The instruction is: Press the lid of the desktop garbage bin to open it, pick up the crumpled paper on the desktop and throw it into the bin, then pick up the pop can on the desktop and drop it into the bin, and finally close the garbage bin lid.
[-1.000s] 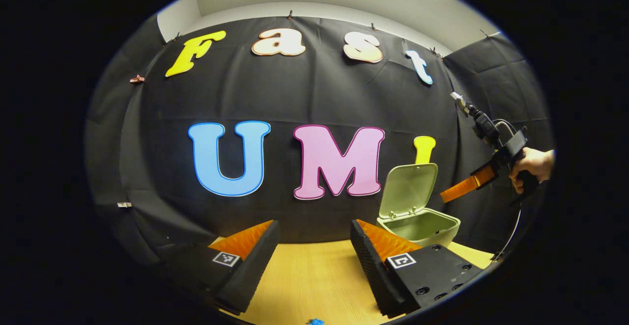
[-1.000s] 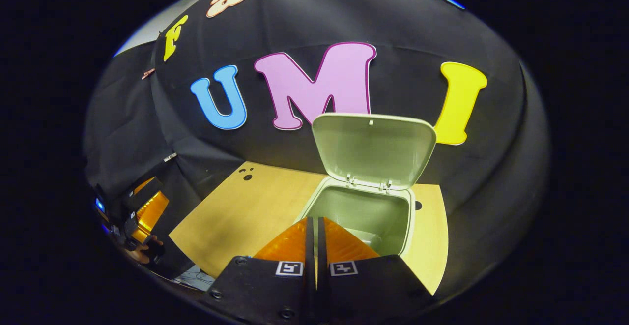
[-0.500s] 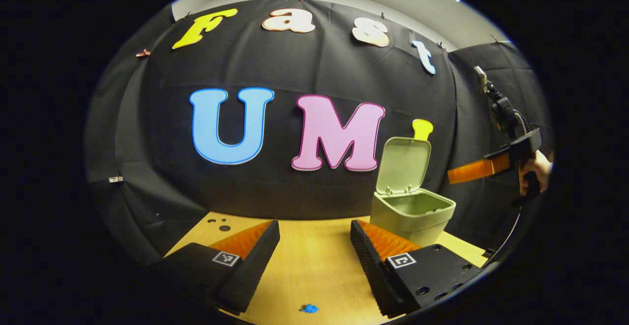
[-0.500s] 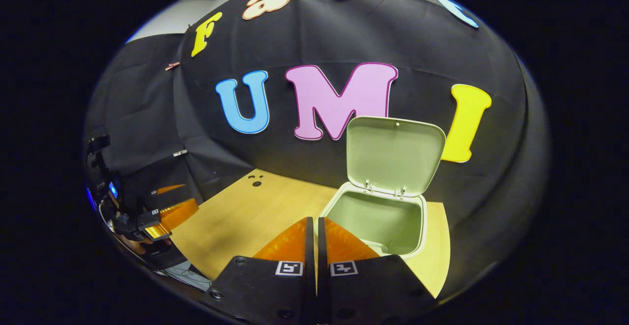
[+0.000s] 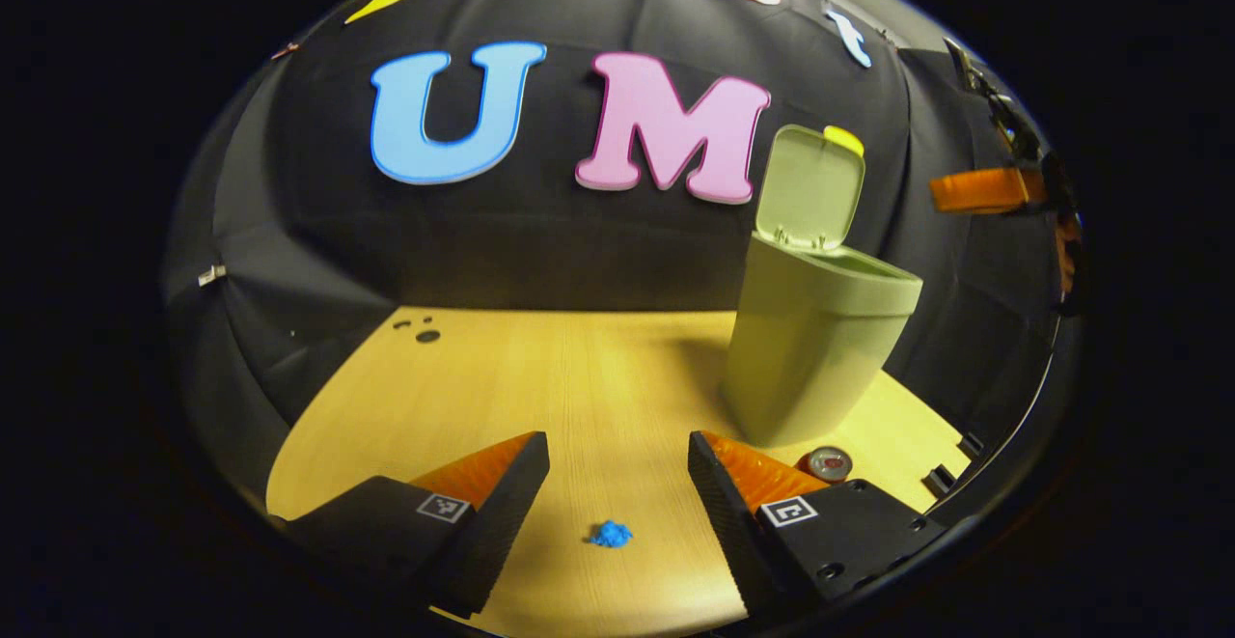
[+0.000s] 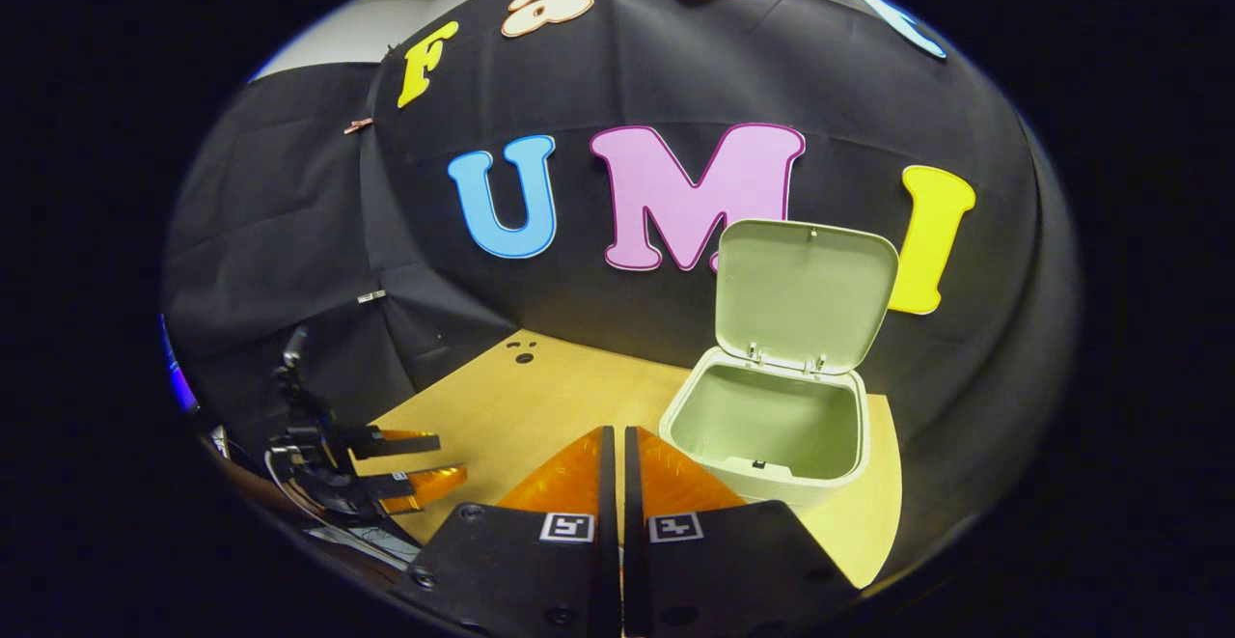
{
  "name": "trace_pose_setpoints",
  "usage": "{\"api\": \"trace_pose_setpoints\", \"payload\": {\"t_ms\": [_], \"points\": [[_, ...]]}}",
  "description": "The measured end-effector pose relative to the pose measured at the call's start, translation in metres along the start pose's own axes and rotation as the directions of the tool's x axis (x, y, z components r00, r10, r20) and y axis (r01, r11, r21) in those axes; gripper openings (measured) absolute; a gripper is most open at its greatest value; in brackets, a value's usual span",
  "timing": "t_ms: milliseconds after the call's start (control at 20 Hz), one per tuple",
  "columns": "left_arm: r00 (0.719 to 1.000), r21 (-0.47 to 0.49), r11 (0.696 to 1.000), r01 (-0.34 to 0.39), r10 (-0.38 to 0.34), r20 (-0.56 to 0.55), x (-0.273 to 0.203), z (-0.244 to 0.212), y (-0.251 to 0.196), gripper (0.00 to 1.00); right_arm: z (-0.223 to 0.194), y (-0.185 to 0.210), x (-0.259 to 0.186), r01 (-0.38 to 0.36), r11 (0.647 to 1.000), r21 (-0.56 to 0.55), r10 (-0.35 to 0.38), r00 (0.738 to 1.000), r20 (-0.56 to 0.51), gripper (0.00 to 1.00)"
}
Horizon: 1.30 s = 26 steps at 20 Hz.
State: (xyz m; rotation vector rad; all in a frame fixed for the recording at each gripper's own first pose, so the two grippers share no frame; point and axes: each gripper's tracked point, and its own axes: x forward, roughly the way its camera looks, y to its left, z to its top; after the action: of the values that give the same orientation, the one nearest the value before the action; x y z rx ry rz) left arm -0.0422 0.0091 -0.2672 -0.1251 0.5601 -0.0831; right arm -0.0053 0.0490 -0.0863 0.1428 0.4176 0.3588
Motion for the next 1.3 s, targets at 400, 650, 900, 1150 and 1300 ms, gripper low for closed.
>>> {"api": "trace_pose_setpoints", "payload": {"t_ms": [400, 650, 900, 1150, 1300], "points": [[0.961, -0.051, 0.998, -0.042, 0.026, -0.275, 0.049, -0.103, 0.011, 0.92, 0.000, -0.015, -0.011, 0.038, 0.999, 0.031, -0.038, 0.999, -0.014, 0.06], [0.933, -0.028, 0.998, -0.055, 0.042, -0.357, 0.068, -0.131, 0.017, 0.91, -0.003, -0.028, -0.019, 0.068, 0.996, 0.055, -0.067, 0.997, -0.026, 0.06], [0.921, -0.002, 0.999, -0.046, 0.042, -0.388, 0.080, -0.140, 0.014, 0.86, -0.005, -0.039, -0.027, 0.096, 0.994, 0.058, -0.094, 0.995, -0.033, 0.11], [0.905, 0.015, 0.999, -0.044, 0.046, -0.423, 0.085, -0.150, 0.016, 0.73, -0.005, -0.043, -0.031, 0.109, 0.992, 0.059, -0.108, 0.994, -0.023, 0.11], [0.906, 0.026, 0.998, -0.054, 0.060, -0.419, 0.087, -0.153, 0.019, 0.67, -0.008, -0.044, -0.031, 0.114, 0.992, 0.061, -0.112, 0.993, -0.030, 0.12]]}}
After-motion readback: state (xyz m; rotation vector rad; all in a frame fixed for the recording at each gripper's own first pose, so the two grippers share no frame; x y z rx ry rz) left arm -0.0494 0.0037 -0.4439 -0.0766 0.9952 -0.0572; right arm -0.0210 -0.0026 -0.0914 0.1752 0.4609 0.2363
